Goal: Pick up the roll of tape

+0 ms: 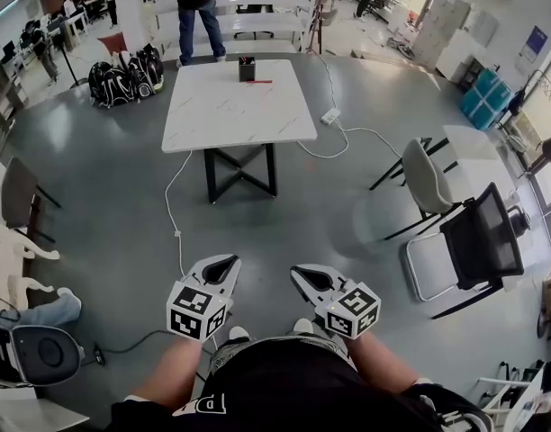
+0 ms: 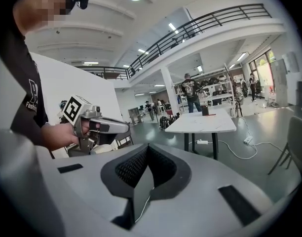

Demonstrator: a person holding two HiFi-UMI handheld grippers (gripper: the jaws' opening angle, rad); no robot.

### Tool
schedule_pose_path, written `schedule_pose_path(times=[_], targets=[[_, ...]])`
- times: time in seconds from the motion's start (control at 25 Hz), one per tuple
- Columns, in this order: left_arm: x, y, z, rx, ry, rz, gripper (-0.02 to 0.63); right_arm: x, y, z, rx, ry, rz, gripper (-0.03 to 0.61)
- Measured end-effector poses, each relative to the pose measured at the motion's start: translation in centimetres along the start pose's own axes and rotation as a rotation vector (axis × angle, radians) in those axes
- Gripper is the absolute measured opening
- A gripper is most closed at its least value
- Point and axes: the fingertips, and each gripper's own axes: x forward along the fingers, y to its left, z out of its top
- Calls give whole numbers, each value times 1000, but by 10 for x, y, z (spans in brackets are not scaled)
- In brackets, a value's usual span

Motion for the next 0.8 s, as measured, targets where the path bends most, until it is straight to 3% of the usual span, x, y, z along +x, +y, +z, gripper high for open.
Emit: schedule_pose_path(times=[0.8], targets=[[-50, 47, -29, 18, 24, -30, 18, 54, 58, 2, -29, 16, 8, 5]])
